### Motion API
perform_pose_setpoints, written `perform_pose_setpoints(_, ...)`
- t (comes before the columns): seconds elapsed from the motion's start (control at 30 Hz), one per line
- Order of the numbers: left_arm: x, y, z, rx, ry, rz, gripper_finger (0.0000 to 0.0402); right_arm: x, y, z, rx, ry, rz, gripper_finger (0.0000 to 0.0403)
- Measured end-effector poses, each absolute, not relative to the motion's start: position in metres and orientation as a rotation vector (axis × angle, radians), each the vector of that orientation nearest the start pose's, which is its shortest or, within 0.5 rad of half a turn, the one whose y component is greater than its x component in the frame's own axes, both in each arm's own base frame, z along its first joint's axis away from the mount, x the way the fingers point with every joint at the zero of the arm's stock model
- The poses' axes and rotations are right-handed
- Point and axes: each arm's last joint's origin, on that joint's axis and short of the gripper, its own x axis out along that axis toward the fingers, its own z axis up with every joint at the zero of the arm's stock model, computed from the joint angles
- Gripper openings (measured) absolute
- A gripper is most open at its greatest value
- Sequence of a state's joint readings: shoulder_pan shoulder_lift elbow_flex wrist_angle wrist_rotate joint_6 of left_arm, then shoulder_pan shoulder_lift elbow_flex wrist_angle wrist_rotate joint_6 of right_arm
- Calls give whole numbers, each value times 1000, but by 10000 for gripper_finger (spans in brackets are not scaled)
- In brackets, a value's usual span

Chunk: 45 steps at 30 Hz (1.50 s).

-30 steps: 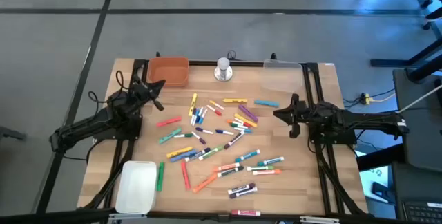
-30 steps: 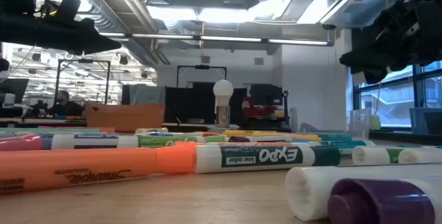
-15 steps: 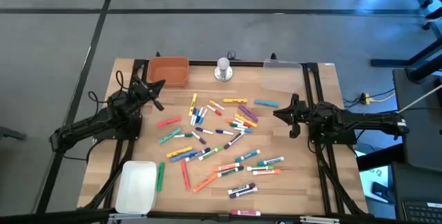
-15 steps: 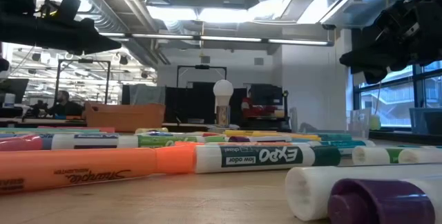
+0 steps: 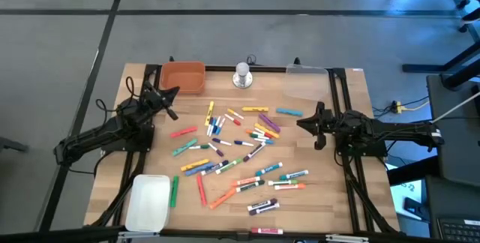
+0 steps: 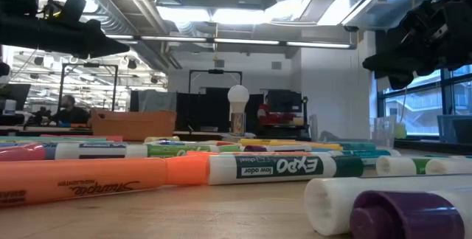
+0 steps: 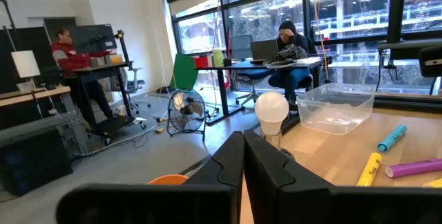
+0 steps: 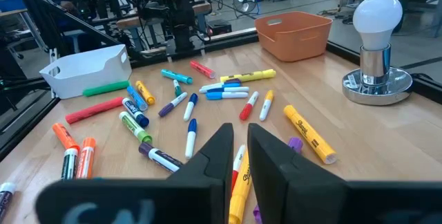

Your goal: Pick & Place Markers

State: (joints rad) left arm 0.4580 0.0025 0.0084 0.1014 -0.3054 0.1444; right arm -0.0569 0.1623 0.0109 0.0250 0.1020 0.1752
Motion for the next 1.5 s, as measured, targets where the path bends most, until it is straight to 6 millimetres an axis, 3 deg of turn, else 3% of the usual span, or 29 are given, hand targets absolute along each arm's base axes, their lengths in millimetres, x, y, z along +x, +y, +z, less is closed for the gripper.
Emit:
perform_pose_setpoints(1.1, 82, 50, 176, 146, -54, 769, 8, 106, -9, 156, 173, 112, -170, 46)
perform_pose_setpoints(1.33, 82, 50, 176, 146, -54, 770, 6, 106, -9, 157, 378, 86, -181, 46)
perform_pose_setpoints(1.5, 82, 50, 176, 146, -54, 770, 8, 106, -11, 164, 425, -4, -229, 46)
